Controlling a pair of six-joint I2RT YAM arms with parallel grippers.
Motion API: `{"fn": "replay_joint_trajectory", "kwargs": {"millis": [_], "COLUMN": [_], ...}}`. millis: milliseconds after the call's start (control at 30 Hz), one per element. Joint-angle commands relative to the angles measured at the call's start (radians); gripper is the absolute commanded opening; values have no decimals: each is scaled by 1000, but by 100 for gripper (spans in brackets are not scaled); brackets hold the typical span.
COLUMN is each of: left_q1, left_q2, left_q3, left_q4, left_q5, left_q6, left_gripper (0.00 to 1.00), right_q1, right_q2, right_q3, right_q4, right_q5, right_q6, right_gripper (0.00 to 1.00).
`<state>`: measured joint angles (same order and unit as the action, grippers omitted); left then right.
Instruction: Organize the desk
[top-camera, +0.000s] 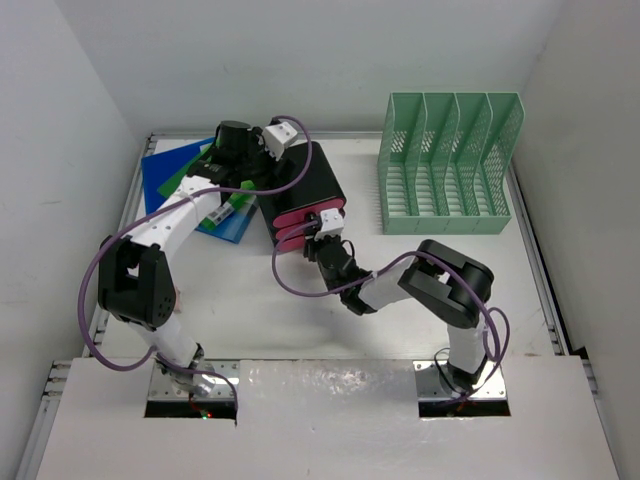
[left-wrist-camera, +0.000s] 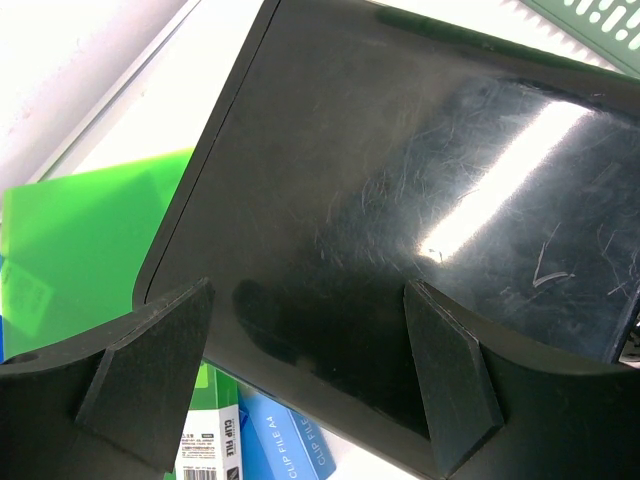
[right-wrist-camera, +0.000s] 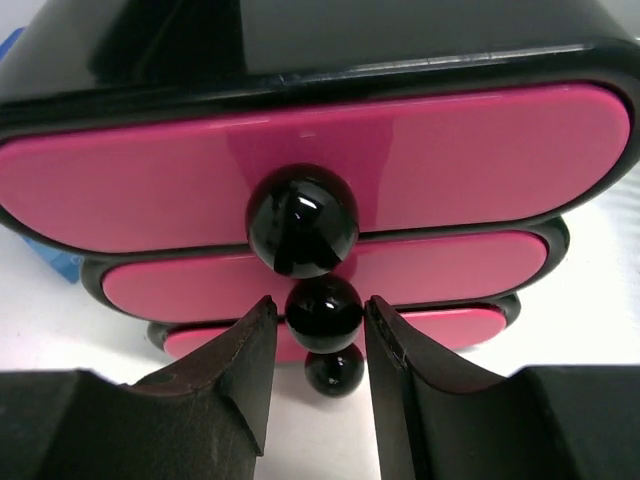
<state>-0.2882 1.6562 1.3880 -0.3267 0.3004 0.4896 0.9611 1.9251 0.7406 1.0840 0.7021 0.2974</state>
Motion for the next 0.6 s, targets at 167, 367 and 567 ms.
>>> {"fn": "replay_joint_trajectory", "kwargs": {"millis": [167, 367, 567], "left_q1": [-3, -5, -3], "left_q2": [24, 17, 14], "left_q3": [32, 37, 43], "left_q4": [-75, -94, -100], "left_q5": [-14, 0, -3], "left_q6": [18, 21, 20], "left_gripper": [75, 75, 75], "right_q1": [59, 45, -5], "right_q2": [-66, -15, 70], "right_q3": [-34, 2, 71], "right_q4": [-108, -170, -171], "right_q5": [56, 20, -36], "right_q6": [0, 109, 137], "right_gripper": [62, 61, 55]}}
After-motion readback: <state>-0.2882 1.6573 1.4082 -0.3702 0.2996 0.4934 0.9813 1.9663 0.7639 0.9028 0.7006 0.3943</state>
